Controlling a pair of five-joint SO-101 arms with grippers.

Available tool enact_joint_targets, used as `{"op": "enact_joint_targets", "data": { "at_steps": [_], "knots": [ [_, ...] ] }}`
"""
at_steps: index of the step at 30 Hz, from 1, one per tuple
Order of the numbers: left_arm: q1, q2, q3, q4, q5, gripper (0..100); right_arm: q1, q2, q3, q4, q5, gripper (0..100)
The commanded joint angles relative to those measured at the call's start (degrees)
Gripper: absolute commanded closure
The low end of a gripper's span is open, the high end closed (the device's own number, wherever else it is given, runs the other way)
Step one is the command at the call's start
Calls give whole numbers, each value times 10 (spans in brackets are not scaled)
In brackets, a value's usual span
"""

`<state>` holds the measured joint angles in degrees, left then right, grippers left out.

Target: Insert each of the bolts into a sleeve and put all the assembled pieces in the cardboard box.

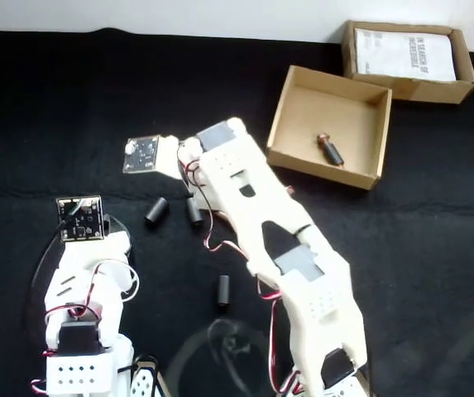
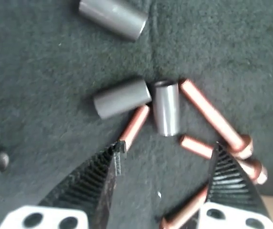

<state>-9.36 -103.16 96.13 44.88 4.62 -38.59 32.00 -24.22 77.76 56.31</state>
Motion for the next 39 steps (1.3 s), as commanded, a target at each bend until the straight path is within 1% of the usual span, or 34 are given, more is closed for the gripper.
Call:
{"op": "enact_joint_targets", "data": {
  "at_steps": [1, 10, 18, 20, 24, 25, 26, 33, 39],
  "knots": [
    [-7, -8, 9, -4, -1, 990, -6, 13, -16, -29, 9, 738],
    [-7, -9, 9, -4, -1, 990, -6, 127, -159, -25, 6, 738],
    [-7, -9, 9, -4, -1, 990, -9, 235, -289, 21, 5, 743],
    [-7, -9, 9, -4, -1, 990, -12, 259, -322, 42, 4, 789],
    [-7, -9, 9, -4, -1, 990, -13, 302, -386, 67, 4, 981],
    [-7, -9, 9, -4, -1, 990, -13, 310, -402, 73, 4, 996],
    [-7, -9, 9, -4, -1, 990, -11, 315, -418, 80, 4, 980],
    [-7, -9, 9, -4, -1, 990, -3, 325, -526, 132, 4, 991],
    [-7, -9, 9, -4, -1, 990, 4, 324, -654, 185, 5, 991]
  ]
}}
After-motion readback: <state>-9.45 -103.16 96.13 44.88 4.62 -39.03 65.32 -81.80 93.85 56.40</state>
